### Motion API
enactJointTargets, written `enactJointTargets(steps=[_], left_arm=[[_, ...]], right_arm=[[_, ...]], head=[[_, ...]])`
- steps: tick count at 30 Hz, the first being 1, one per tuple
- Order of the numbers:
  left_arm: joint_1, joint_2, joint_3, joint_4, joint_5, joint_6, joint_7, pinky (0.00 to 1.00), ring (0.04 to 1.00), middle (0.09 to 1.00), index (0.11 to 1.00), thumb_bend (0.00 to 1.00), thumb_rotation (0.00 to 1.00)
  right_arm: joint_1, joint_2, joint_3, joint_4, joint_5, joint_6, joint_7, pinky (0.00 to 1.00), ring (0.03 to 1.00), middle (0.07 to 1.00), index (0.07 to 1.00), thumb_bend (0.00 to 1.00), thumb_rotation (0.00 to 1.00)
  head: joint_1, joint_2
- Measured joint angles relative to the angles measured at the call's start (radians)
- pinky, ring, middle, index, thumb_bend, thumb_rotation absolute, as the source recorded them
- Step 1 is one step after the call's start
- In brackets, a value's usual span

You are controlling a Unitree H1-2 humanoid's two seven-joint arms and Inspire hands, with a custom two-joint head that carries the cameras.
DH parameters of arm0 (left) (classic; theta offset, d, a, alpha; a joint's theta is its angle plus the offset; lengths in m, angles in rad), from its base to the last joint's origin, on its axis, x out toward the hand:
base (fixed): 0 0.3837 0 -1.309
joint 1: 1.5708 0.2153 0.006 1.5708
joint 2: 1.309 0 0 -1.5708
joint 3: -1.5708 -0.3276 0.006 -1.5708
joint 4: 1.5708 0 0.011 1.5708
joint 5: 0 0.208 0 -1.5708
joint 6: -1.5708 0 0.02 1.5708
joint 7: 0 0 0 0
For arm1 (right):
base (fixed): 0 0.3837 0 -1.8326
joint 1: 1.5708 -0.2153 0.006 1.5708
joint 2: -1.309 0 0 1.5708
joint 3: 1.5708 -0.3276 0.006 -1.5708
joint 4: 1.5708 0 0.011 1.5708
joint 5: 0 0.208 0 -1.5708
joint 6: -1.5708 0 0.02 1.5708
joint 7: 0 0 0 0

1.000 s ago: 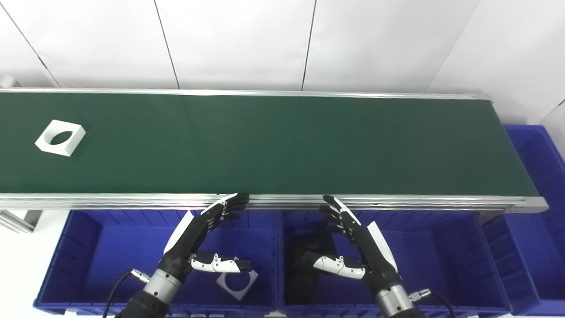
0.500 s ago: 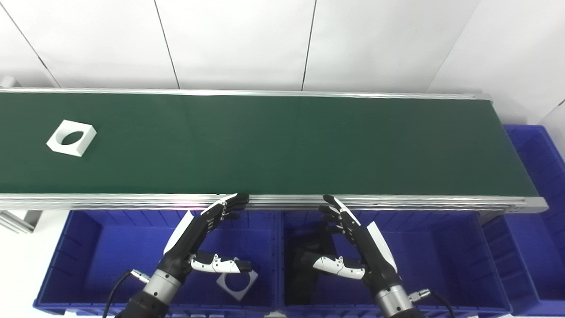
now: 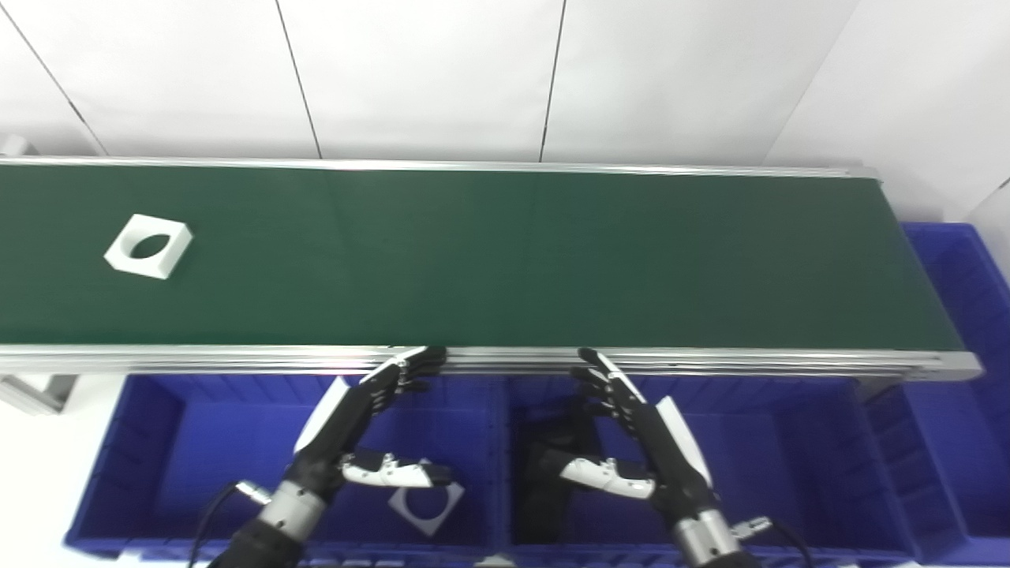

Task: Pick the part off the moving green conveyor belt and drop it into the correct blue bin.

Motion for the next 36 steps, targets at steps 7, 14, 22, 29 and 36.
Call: enactJointTargets(steps=[7,14,22,29,36], left_arm=[[0.007,-0.035,-0.031,0.010,0.043,-0.015,0.021,0.77,0.812,0.835,0.840,0.83,0.23],[0.015,-0.047,-0.063,0.038,0.068,-0.021,0.059,0.76,0.816,0.838,0.848,0.83,0.25],[0.011,-0.031,-0.106,0.078,0.069,-0.025,0.114,0.76,0.809,0.834,0.841,0.86,0.26],[0.000,0.003,-0.131,0.058,0.049,-0.025,0.148,0.74,0.793,0.818,0.820,0.87,0.23],[-0.028,0.054,-0.094,-0.072,-0.014,-0.025,0.111,0.74,0.796,0.821,0.813,0.90,0.26]], right_arm=[[0.010,-0.032,-0.017,0.037,0.038,-0.083,0.003,0.78,0.850,0.866,0.952,0.78,0.40],[0.014,-0.045,-0.027,0.079,0.050,-0.162,0.003,0.76,0.847,0.862,0.953,0.76,0.37],[0.013,-0.045,-0.028,0.115,0.070,-0.181,0.010,0.77,0.850,0.864,0.956,0.78,0.34],[0.009,-0.038,-0.028,0.146,0.070,-0.201,0.010,0.73,0.840,0.855,0.949,0.79,0.30],[-0.002,-0.028,-0.028,0.177,0.072,-0.212,0.012,0.70,0.821,0.842,0.936,0.81,0.30]], head=[[0.147,-0.092],[0.187,-0.155],[0.175,-0.231],[0.175,-0.273],[0.177,-0.302]])
